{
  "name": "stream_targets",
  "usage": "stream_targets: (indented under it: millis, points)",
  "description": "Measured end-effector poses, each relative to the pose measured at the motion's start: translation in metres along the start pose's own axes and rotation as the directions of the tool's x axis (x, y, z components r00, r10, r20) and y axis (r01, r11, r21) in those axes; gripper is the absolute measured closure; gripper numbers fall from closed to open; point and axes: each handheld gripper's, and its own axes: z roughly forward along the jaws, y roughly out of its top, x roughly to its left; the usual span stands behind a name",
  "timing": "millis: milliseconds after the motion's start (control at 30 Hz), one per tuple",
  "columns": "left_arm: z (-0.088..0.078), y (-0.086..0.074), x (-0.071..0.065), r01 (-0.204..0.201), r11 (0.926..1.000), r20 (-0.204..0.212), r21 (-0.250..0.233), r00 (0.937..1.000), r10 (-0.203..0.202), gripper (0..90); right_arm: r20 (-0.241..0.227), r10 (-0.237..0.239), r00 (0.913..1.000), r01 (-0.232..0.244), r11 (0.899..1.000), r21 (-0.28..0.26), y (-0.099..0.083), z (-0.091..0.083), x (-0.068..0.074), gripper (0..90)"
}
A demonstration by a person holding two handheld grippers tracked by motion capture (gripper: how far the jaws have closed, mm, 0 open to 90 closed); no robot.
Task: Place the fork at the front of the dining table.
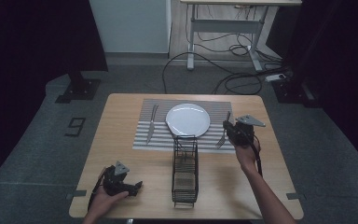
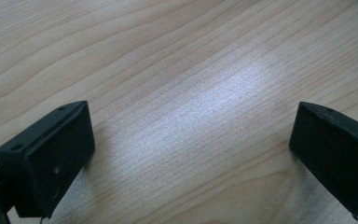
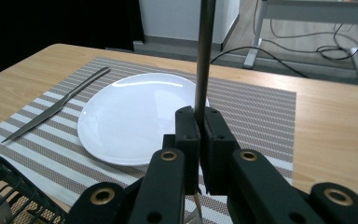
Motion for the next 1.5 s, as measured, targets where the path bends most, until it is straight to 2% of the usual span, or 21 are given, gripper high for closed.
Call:
stream_targets:
  millis: [167, 367, 567, 767, 833, 967, 1200, 1500]
  points:
    - [0.0, 0.0, 0.0, 0.0, 1.0, 0.001, 0.0, 1.0, 0.0, 0.0, 0.005, 0.006, 1.0, -0.006, 1.0, 0.01, -0.006, 0.004, -0.003, 85.9]
    - [0.0, 0.0, 0.0, 0.0, 1.0, 0.001, 0.0, 1.0, 0.0, 0.0, 0.042, -0.02, 0.9989, 0.02, 1.0, 0.012, -0.006, 0.011, -0.004, 85.9]
    - [0.0, 0.0, 0.0, 0.0, 1.0, 0.001, 0.0, 1.0, 0.0, 0.0, 0.056, -0.025, 0.9981, 0.023, 0.999, 0.035, -0.01, 0.022, -0.006, 85.8]
    - [0.0, 0.0, 0.0, -0.001, 1.0, 0.001, 0.0, 1.0, 0.001, 0.0, 0.063, -0.033, 0.9975, 0.033, 0.999, 0.015, -0.013, 0.025, -0.003, 85.6]
    - [0.0, 0.0, 0.0, -0.001, 1.0, 0.001, 0.0, 1.0, 0.001, 0.0, 0.064, -0.036, 0.9973, 0.036, 0.999, 0.012, -0.015, 0.025, -0.003, 85.4]
    - [0.0, 0.0, 0.0, -0.001, 1.0, 0.001, 0.0, 1.0, 0.001, 0.0, 0.068, -0.04, 0.9969, 0.037, 0.999, 0.04, -0.026, 0.029, -0.003, 84.9]
    - [0.0, 0.0, 0.0, -0.004, 1.0, 0.003, 0.0, 1.0, 0.004, 0.0, 0.081, -0.041, 0.9959, 0.036, 0.997, 0.064, -0.033, 0.035, -0.007, 85.0]
    - [0.0, 0.0, 0.0, -0.003, 1.0, 0.003, 0.0, 1.0, 0.003, 0.0, 0.091, -0.017, 0.9957, 0.01, 0.997, 0.077, -0.031, 0.045, -0.011, 84.9]
